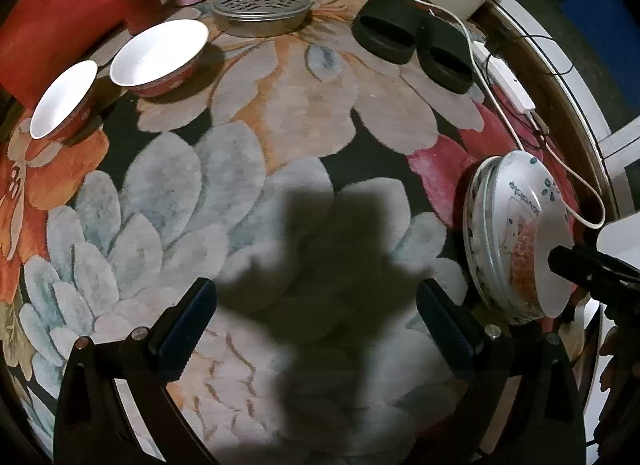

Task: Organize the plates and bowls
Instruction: 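Move both grippers back toward the remaining white bowls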

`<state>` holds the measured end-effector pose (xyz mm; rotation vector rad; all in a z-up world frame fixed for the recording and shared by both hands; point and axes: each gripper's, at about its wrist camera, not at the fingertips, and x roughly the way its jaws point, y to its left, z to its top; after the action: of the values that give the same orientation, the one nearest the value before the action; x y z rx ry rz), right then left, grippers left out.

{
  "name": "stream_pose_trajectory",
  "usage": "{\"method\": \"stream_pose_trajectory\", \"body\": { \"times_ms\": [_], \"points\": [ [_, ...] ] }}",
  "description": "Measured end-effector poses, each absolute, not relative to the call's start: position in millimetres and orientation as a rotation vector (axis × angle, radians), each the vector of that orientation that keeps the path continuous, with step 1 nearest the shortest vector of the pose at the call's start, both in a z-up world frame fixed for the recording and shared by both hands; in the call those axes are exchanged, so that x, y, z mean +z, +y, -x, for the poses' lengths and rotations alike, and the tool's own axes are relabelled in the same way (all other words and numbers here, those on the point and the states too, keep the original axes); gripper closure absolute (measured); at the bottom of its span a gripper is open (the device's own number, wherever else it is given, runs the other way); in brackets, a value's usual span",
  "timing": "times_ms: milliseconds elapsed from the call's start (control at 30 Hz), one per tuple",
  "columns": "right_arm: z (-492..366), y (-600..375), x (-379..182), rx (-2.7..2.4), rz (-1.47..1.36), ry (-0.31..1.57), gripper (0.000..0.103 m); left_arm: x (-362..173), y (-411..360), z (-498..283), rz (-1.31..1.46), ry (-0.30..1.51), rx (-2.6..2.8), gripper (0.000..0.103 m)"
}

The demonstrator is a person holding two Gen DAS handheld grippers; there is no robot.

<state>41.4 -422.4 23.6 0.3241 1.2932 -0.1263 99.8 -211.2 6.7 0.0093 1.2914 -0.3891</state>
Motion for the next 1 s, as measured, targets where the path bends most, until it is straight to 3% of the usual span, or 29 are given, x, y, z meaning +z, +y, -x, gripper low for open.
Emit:
{"method": "stream_pose_trajectory", "body": {
  "times_ms": [1000],
  "points": [
    [-61,-376,22,-0.046,-0.262,1.294,0.004,-5,-145,-107,0.066,1.306,-0.273,0.003]
  ]
}}
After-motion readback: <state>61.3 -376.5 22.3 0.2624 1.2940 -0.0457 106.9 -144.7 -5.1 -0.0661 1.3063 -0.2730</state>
